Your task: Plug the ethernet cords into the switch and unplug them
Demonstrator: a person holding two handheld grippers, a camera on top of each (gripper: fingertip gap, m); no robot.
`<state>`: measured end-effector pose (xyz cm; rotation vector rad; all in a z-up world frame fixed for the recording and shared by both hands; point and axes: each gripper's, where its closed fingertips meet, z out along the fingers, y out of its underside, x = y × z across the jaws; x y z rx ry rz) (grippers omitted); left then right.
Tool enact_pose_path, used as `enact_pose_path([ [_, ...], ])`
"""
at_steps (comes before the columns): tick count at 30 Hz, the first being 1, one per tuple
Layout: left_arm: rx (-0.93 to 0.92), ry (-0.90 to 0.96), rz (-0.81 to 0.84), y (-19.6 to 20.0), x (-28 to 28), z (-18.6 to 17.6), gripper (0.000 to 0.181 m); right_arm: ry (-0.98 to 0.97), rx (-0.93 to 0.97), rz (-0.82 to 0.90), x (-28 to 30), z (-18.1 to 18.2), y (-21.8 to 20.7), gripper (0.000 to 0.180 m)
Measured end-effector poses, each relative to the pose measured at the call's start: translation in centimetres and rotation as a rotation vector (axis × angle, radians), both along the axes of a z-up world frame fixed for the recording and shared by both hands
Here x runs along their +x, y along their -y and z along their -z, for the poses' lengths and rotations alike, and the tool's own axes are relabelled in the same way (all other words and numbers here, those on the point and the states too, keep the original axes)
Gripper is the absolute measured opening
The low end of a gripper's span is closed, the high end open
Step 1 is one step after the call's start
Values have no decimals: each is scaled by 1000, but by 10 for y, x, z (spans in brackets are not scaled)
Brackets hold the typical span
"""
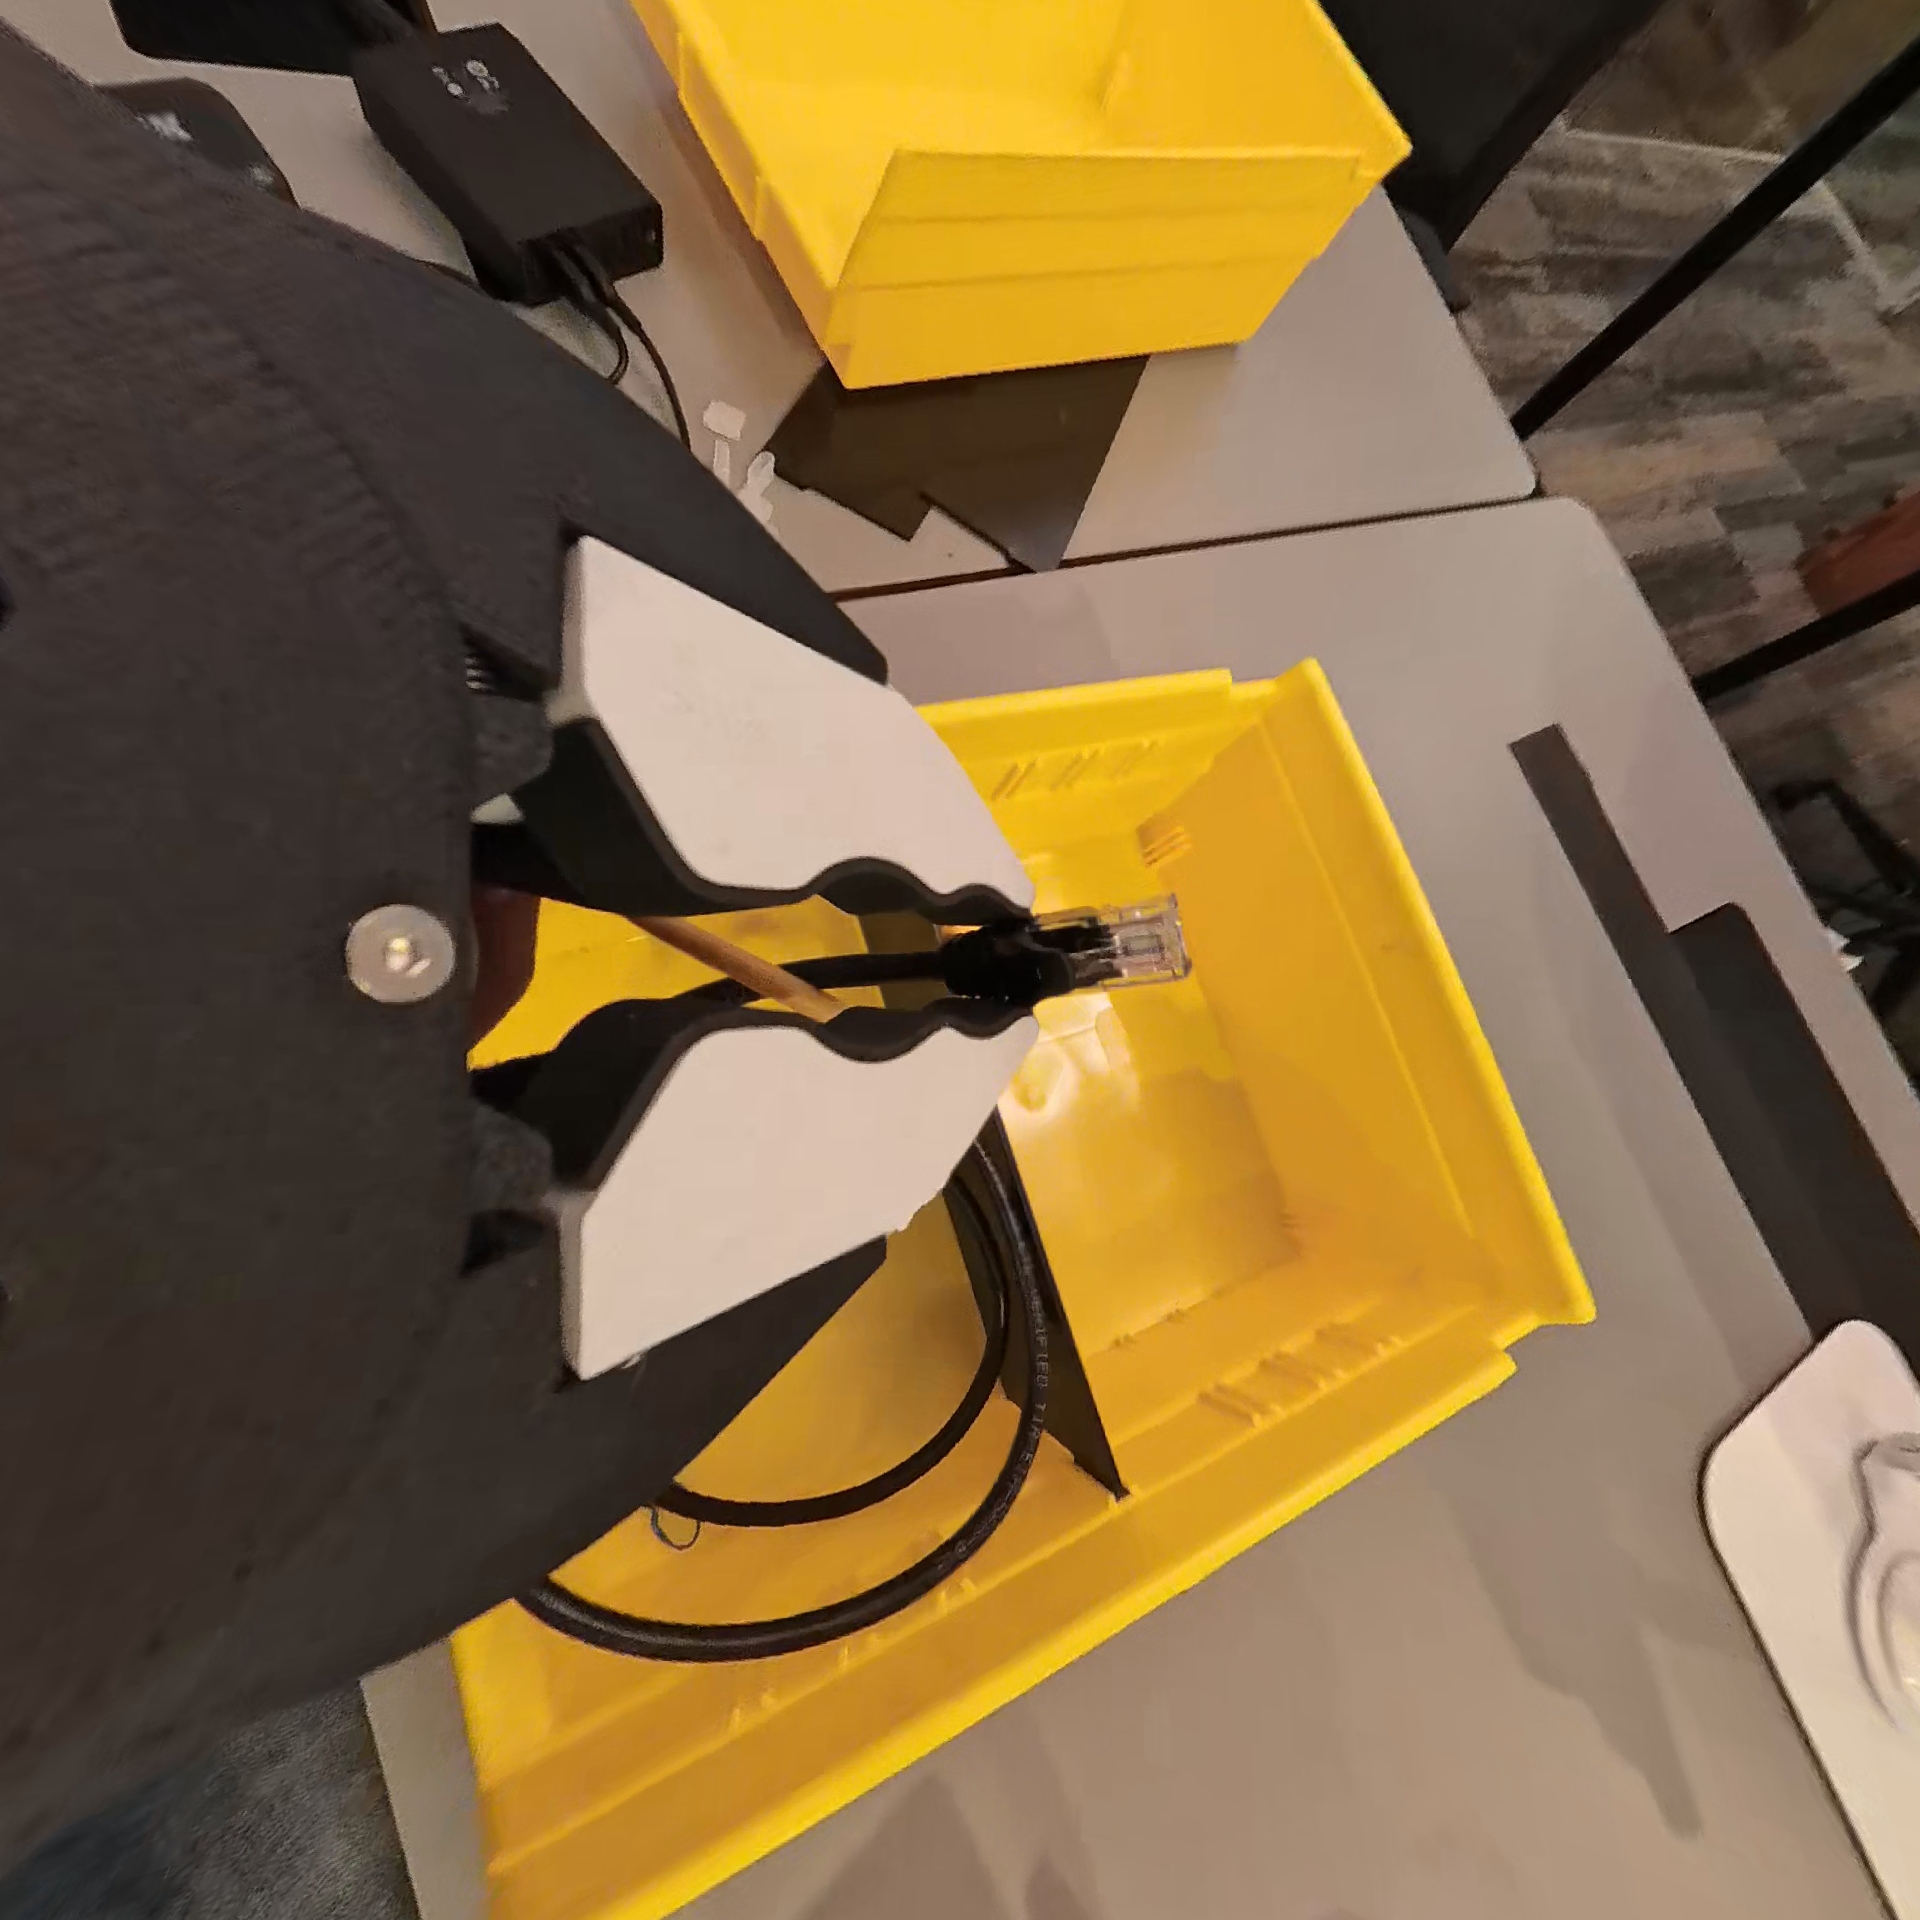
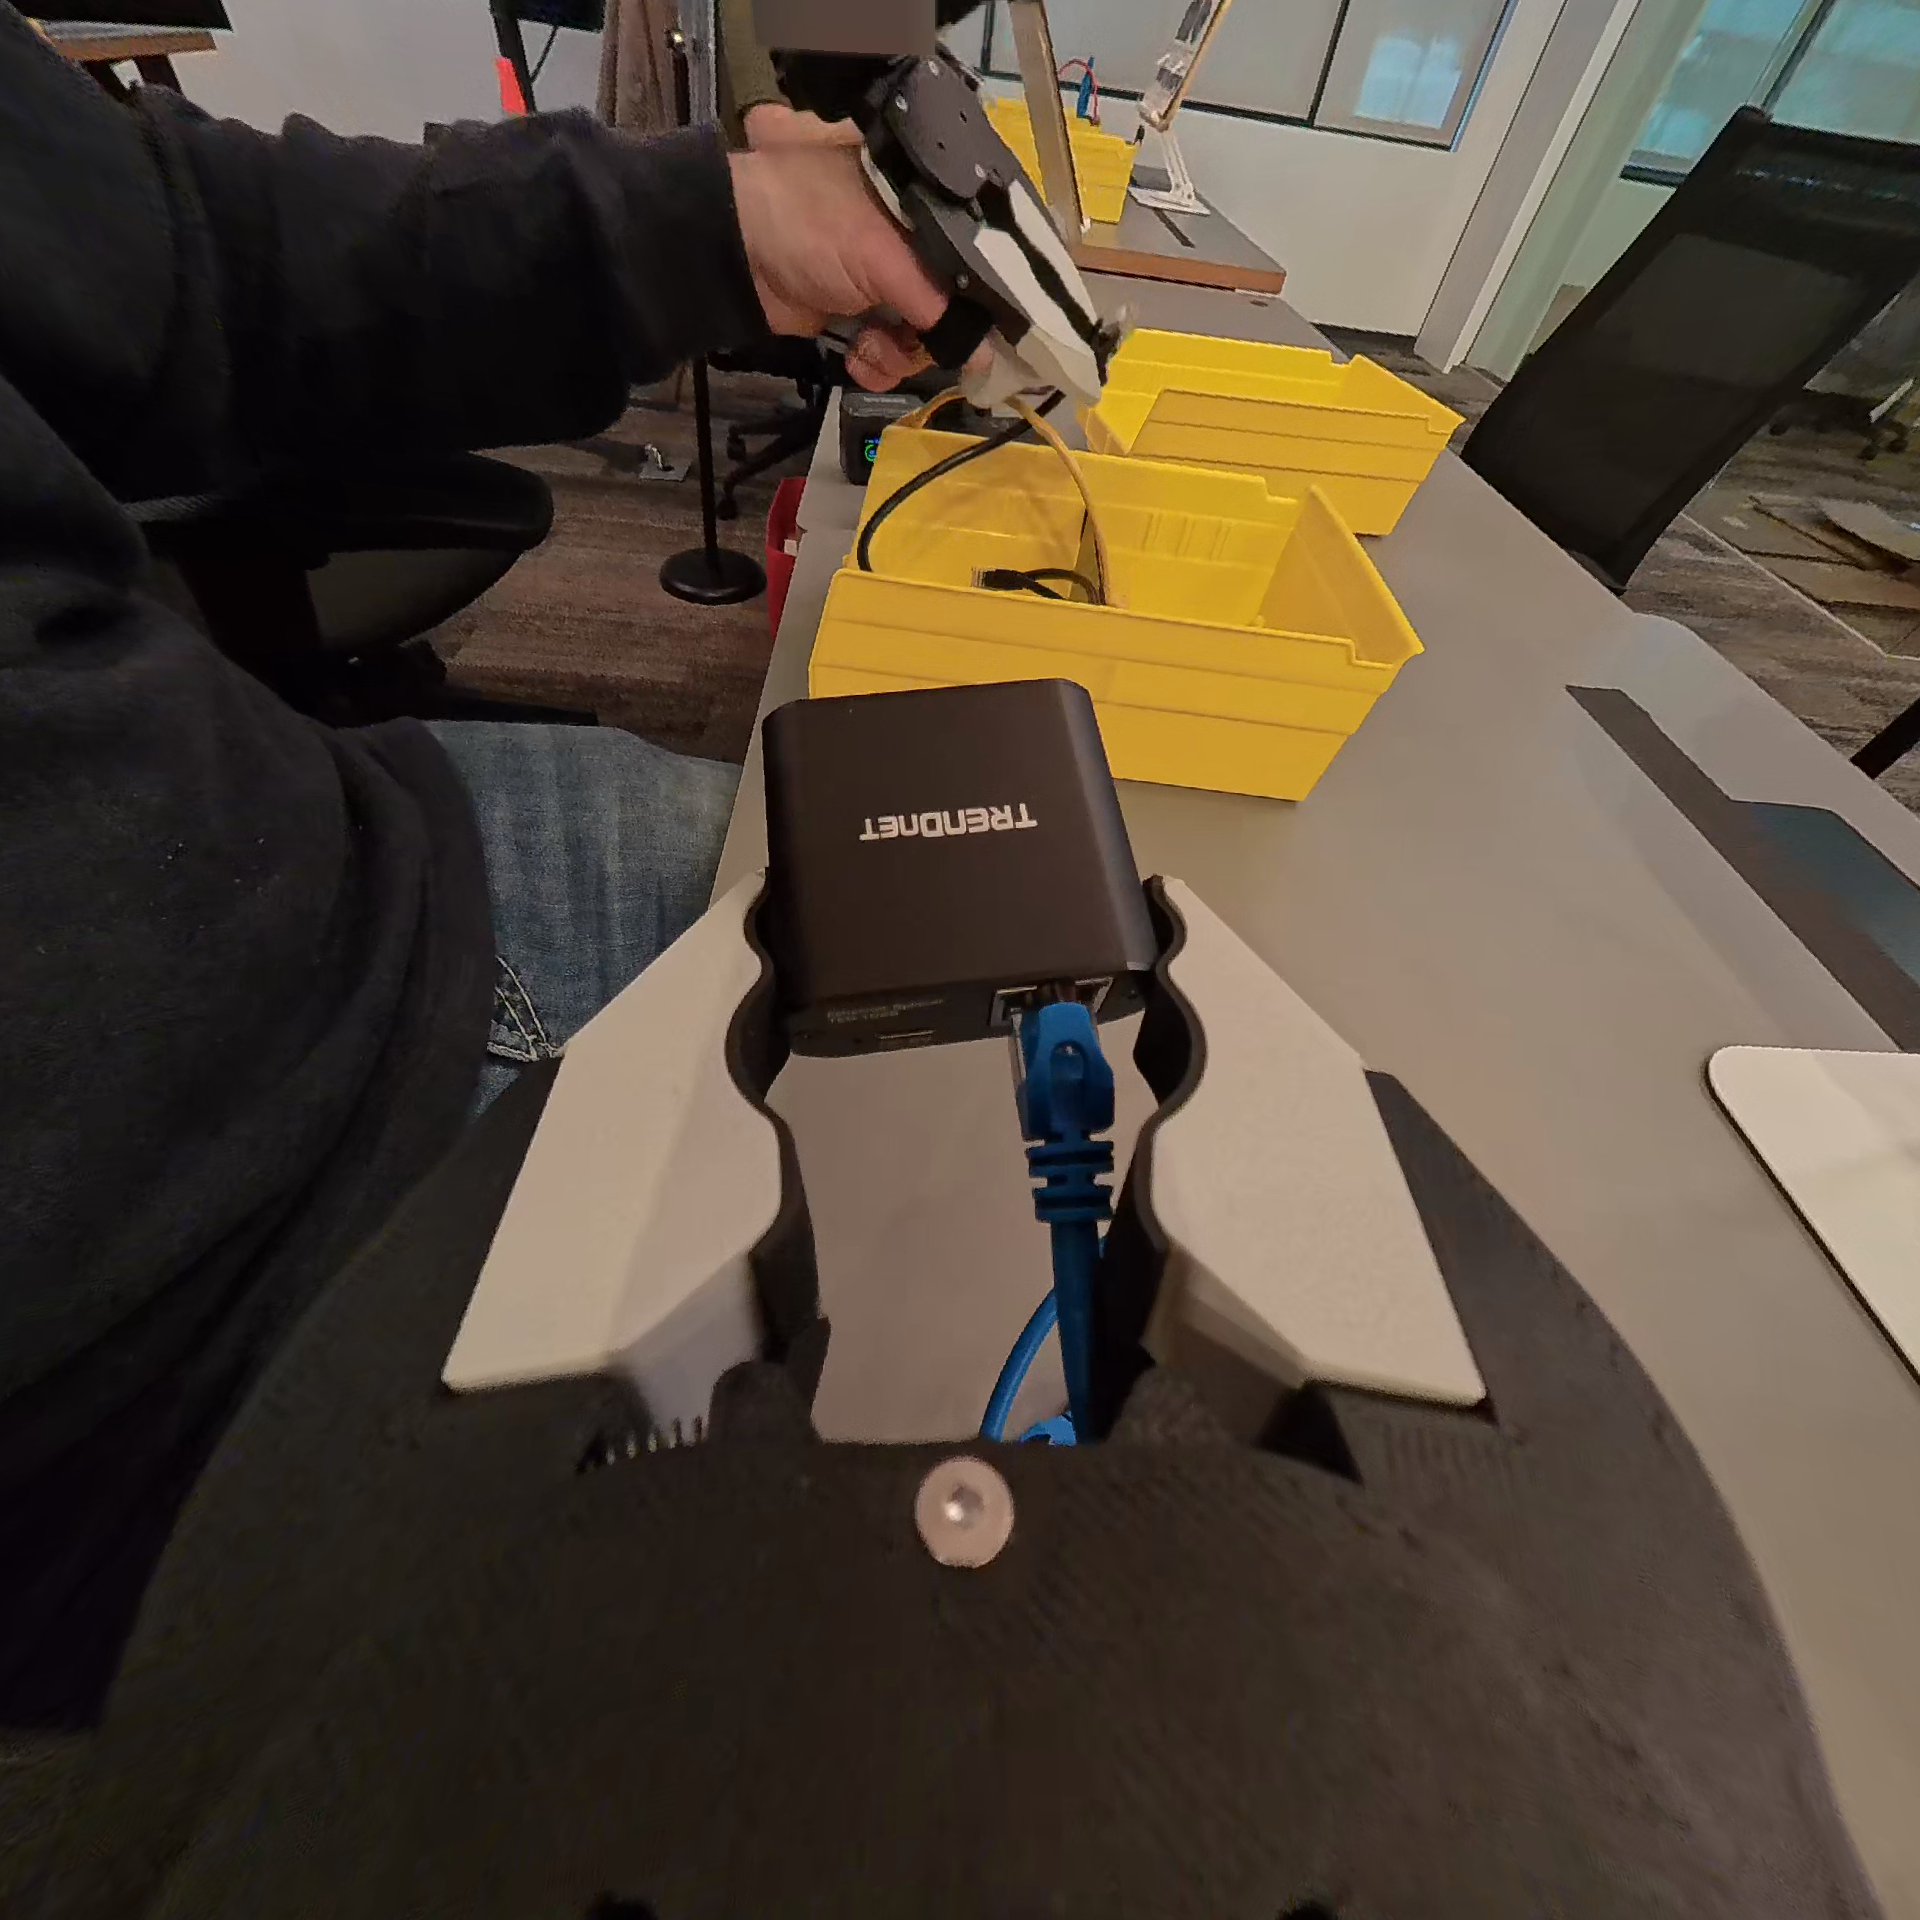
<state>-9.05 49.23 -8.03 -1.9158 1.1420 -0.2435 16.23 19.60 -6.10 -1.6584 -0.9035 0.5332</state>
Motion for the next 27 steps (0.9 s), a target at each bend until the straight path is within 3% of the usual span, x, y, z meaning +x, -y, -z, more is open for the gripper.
enact_pose_path([
  [7, -99, -73, 73, 19, 28, 32, 13, 0, -1, 0, 0, 1, 0, 65],
  [16, -45, 94, 142, 26, 68, -39, 13, -8, 3, 0, 0, 0, -2, 65],
  [19, -25, 92, 151, 29, 72, -46, 13, -18, 7, 3, 2, -1, -2, 65],
  [24, -48, 63, 162, 42, 84, -6, 13, -20, 13, 1, 2, -3, -1, 65],
  [27, -39, -86, 165, 46, 87, 34, 15, -17, 9, 0, 1, -2, -1, 65],
])
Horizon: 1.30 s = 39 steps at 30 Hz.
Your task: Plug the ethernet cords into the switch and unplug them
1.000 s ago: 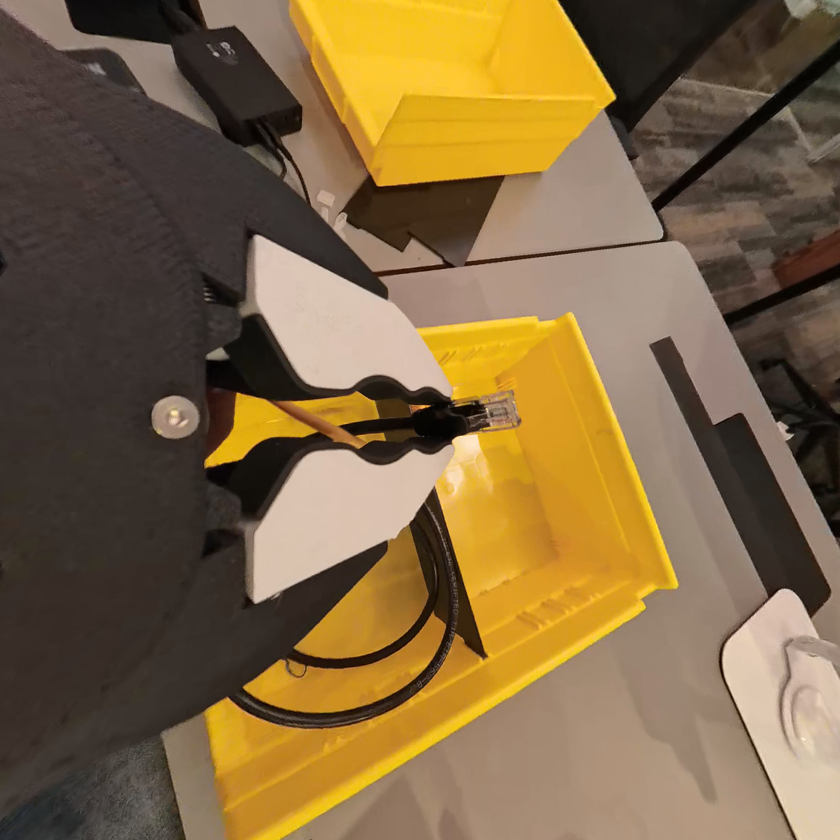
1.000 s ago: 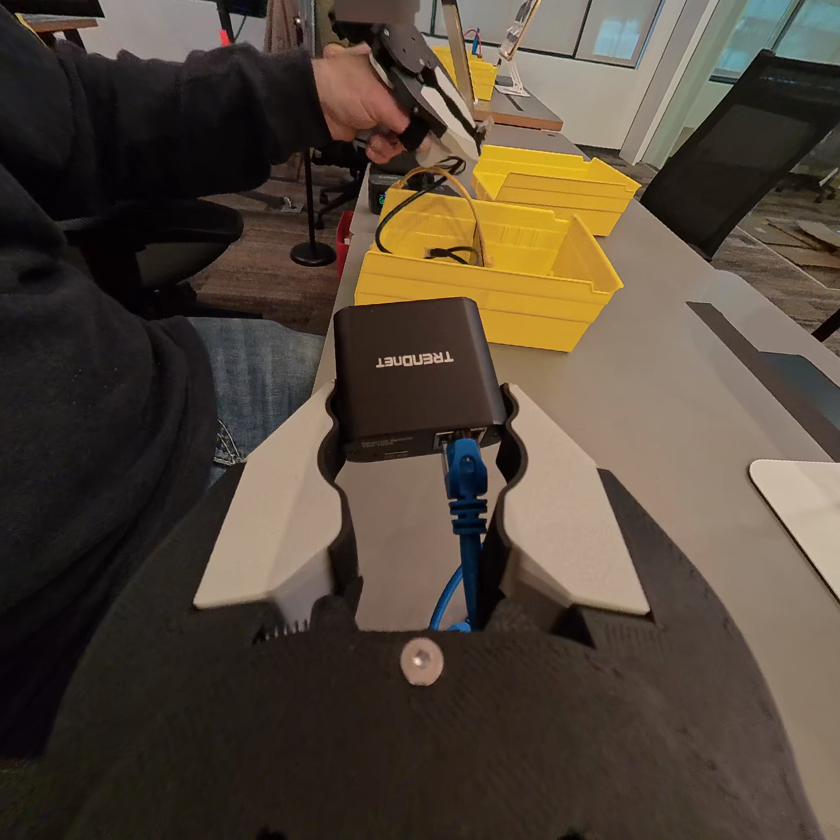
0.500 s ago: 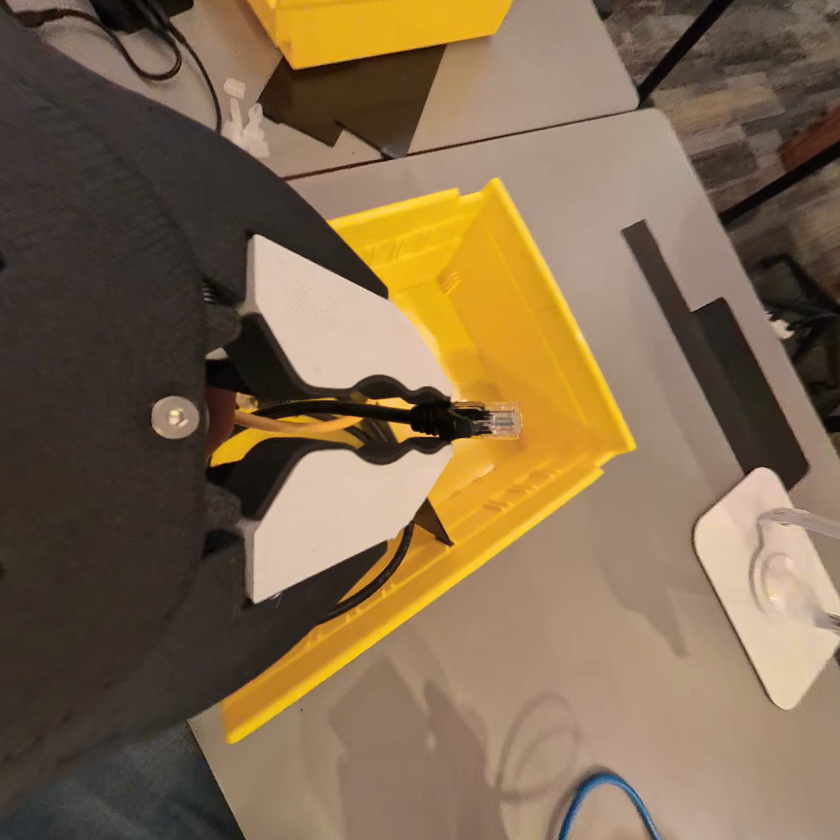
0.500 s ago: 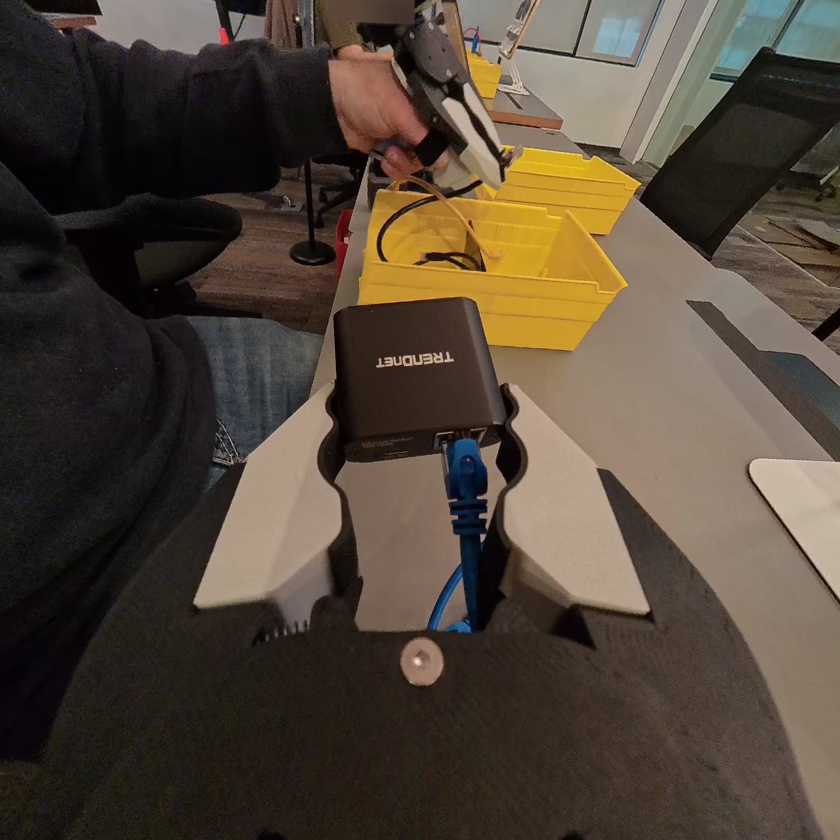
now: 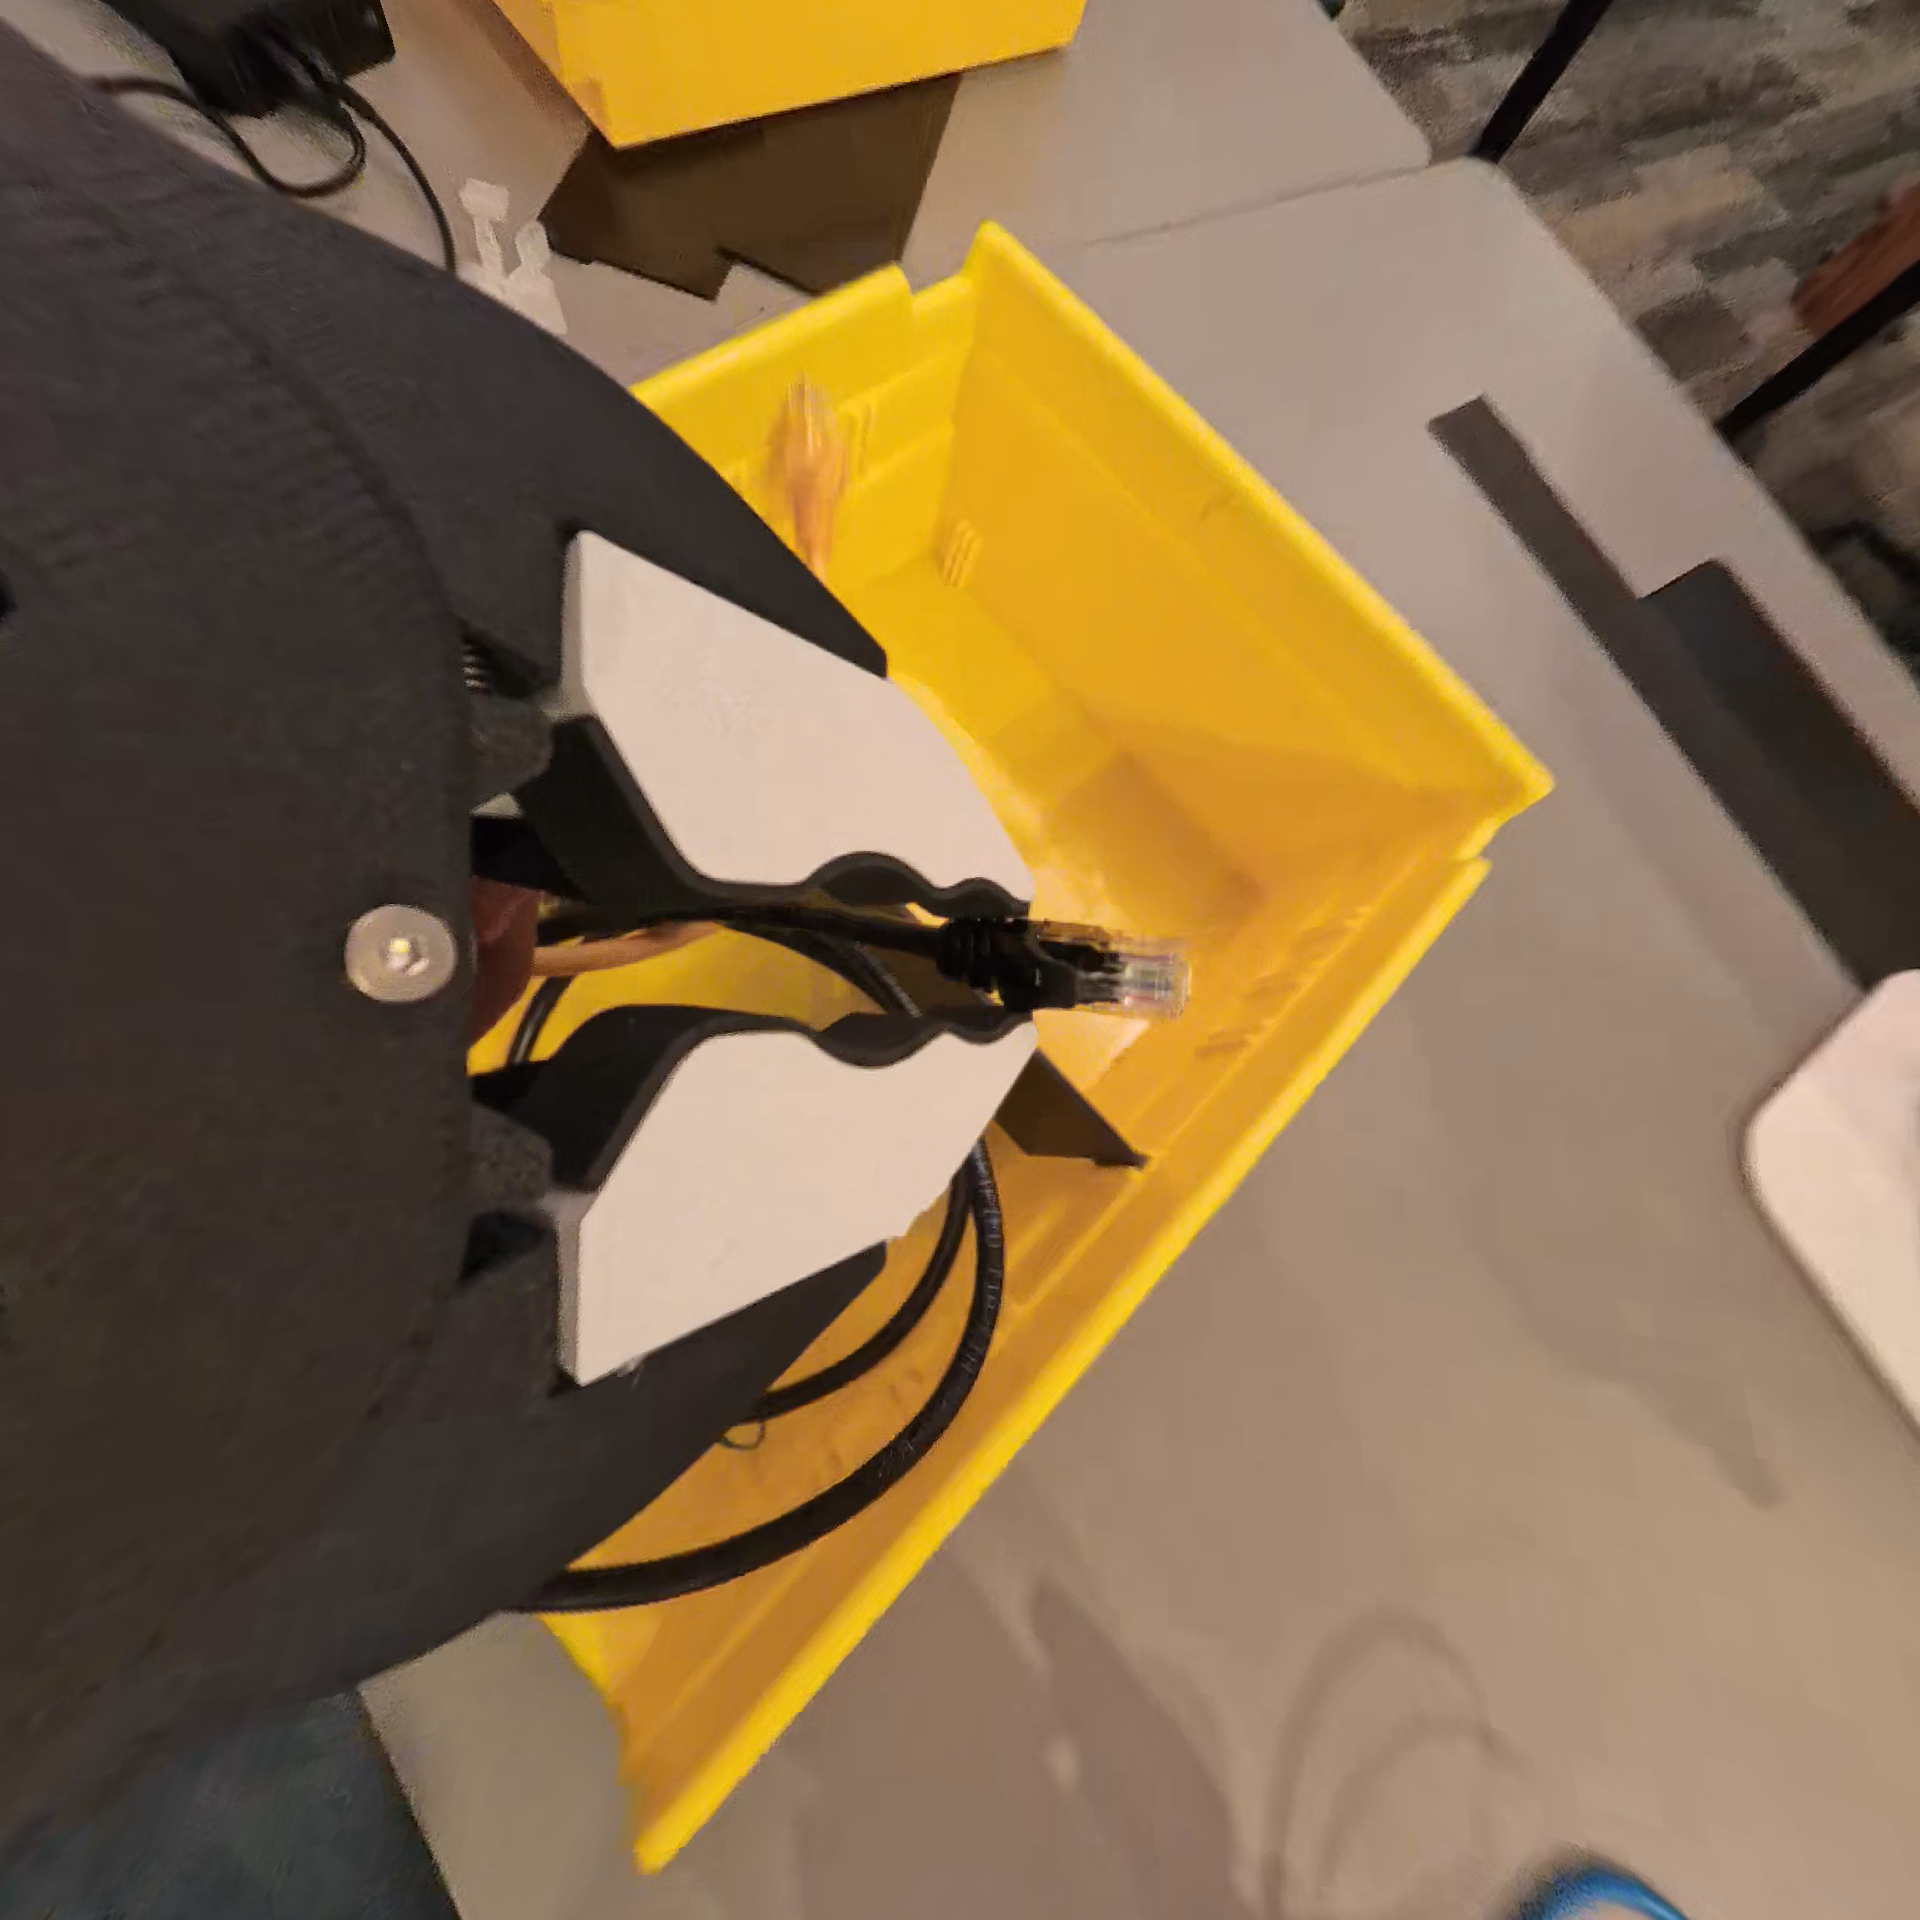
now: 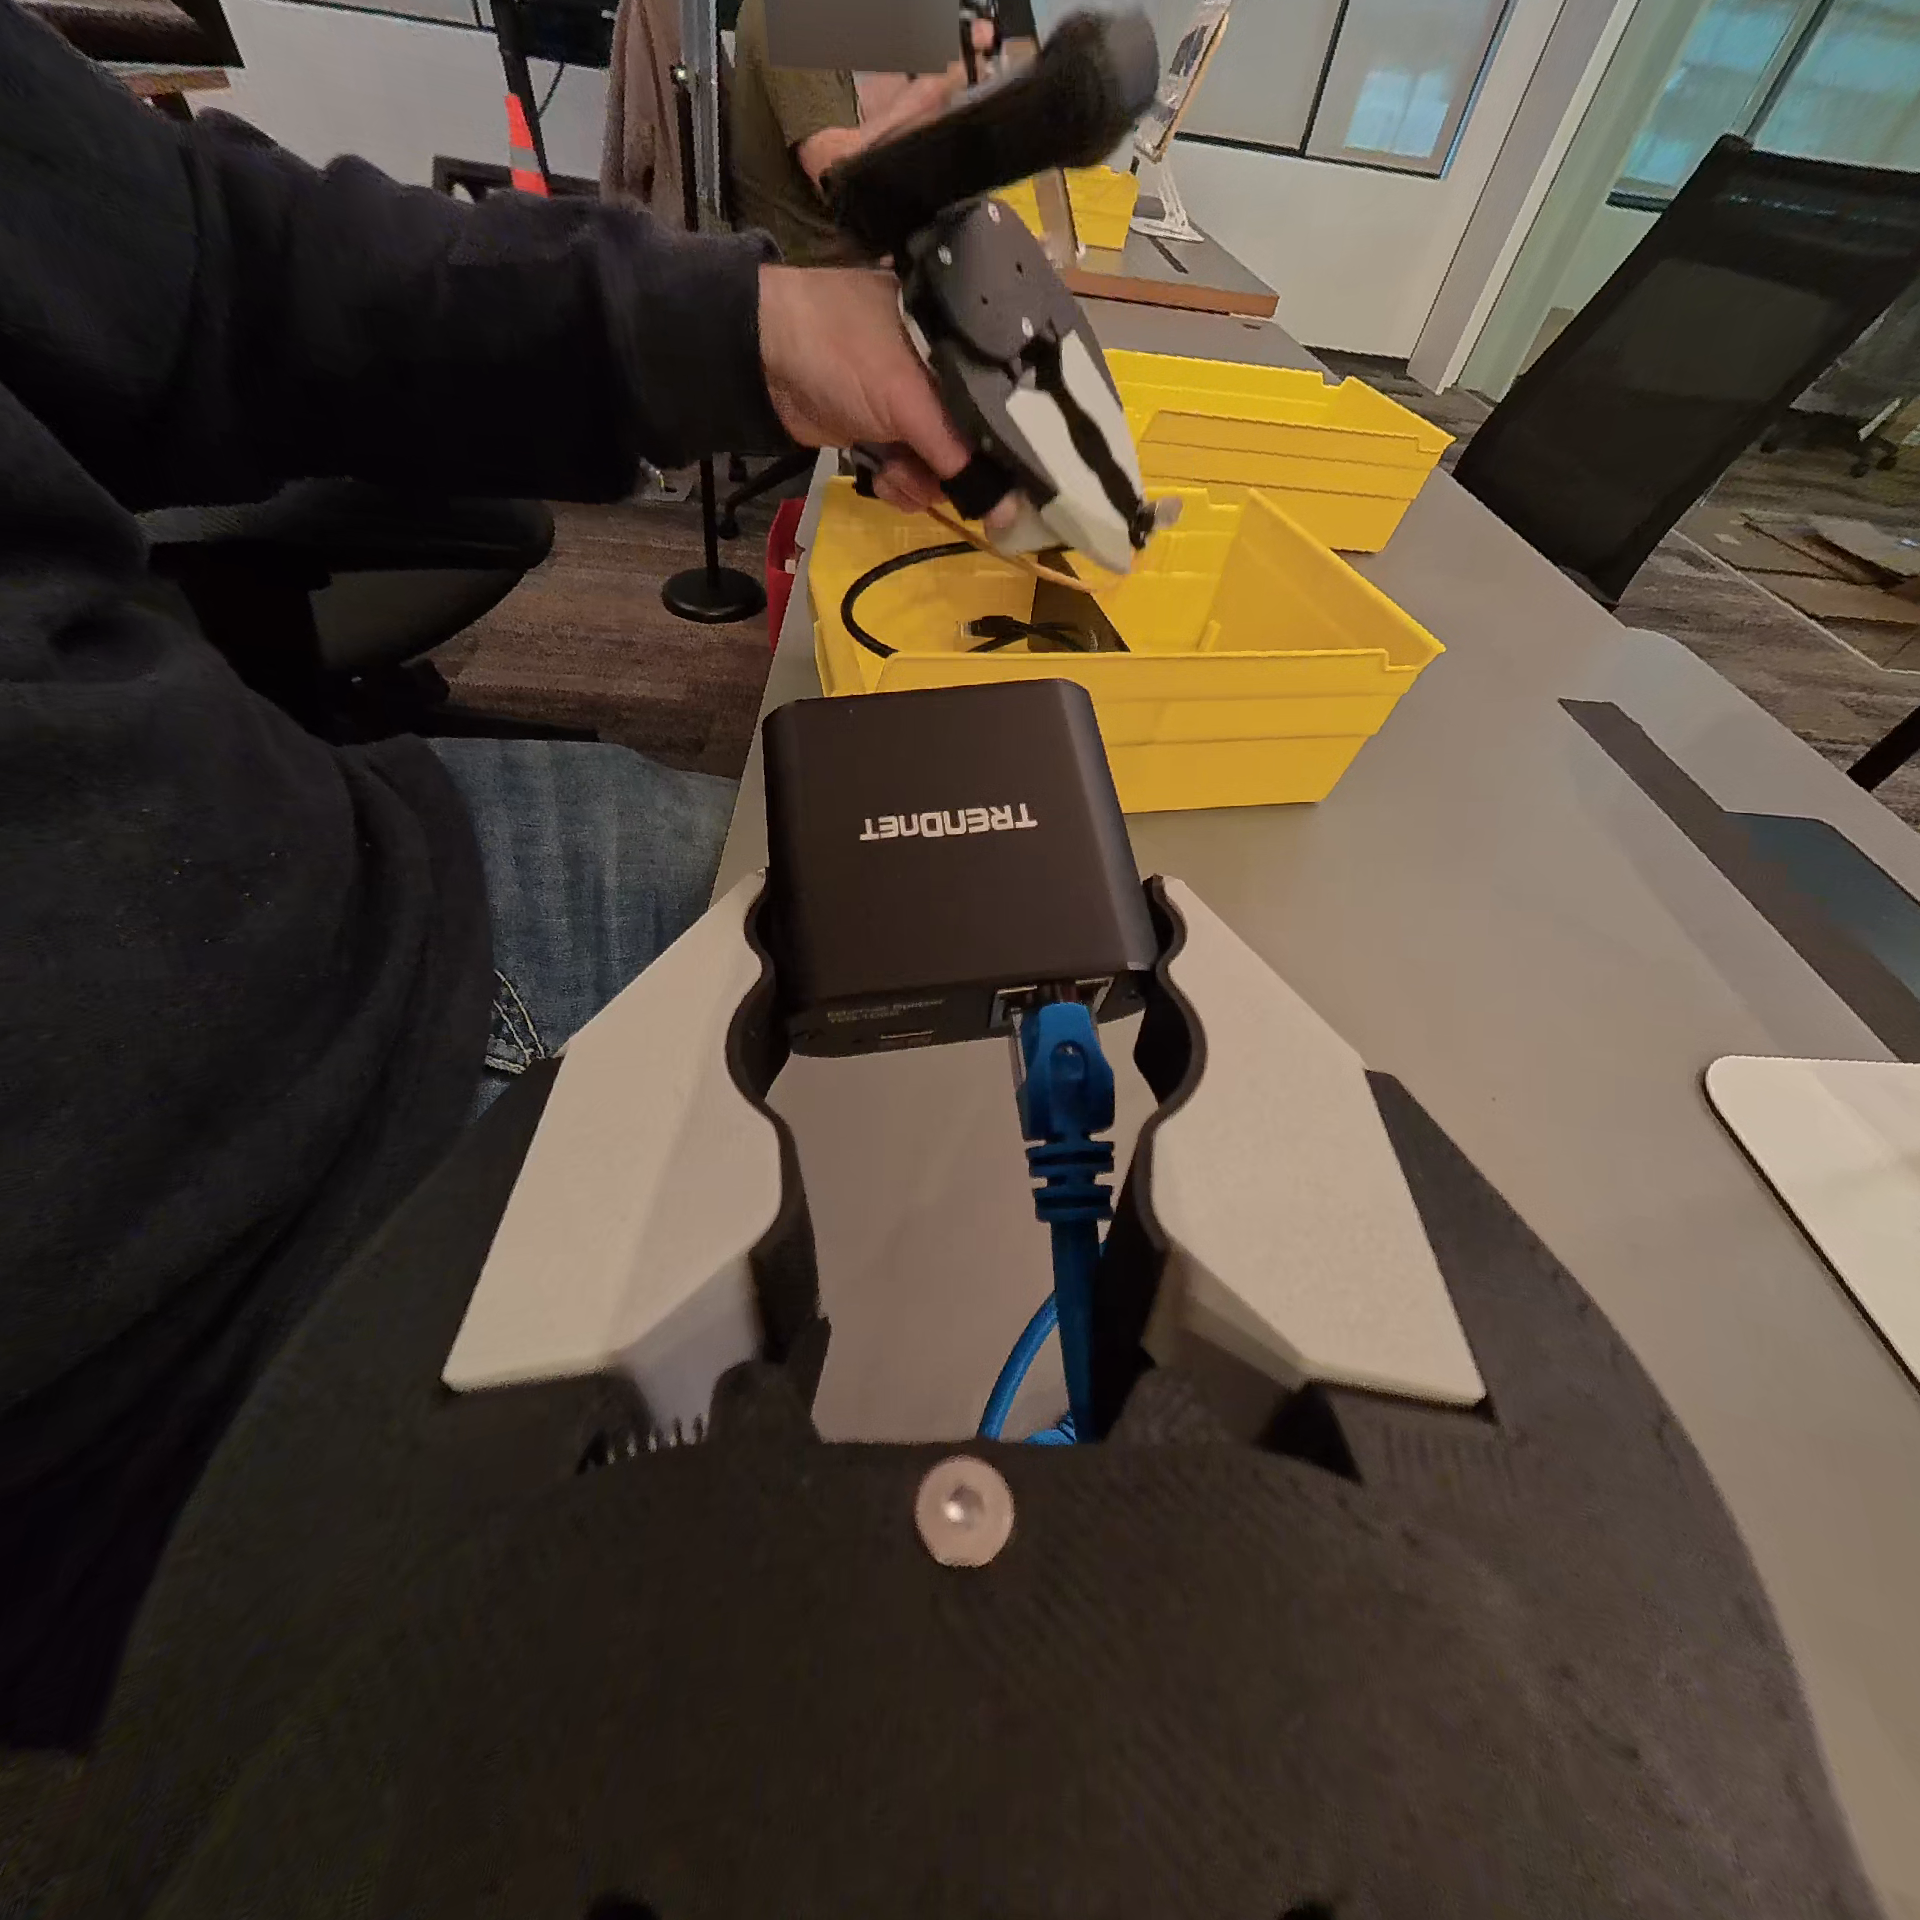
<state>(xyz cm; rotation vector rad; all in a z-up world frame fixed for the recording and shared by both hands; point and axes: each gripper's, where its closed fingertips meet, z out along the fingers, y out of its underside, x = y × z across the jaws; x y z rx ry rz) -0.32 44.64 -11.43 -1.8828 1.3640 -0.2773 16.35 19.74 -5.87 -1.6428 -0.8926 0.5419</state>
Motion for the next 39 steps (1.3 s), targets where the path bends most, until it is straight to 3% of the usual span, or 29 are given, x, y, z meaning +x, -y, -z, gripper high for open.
enact_pose_path([
  [6, -129, 0, 18, 2, 3, 37, 44, 5, 1, 7, 0, 1, 0, 65],
  [11, -66, 104, 39, 4, -2, -5, 53, 6, -2, 8, 2, 3, 0, 65],
  [14, 5, -29, 15, 5, -26, -17, 56, 6, 2, 7, 1, 2, 0, 65],
  [18, 49, -310, -36, 17, -68, 9, 56, -4, 12, 8, 2, -1, 0, 65],
  [21, 151, -487, -50, 15, -85, 30, 48, -4, 12, 3, 0, 0, 1, 65],
  [22, 178, -531, -41, 14, -87, 35, 39, -2, 12, 2, 0, 0, 1, 65],
  [24, 257, -566, -46, 8, -86, 36, 2, 5, 14, 1, -2, -1, 1, 65],
  [25, 280, -567, -56, 5, -86, 33, 0, 5, 16, 3, -2, -1, 2, 65],
  [31, 259, -464, 6, 7, -81, 6, 0, -7, 16, 14, 4, -3, 2, 65],
  [33, 228, -380, 74, 15, -73, -2, 0, -8, 18, 11, 3, -3, 1, 65],
  [39, 149, -30, 34, 18, -60, -45, 0, -8, 24, 15, 3, -5, 2, 65],
])
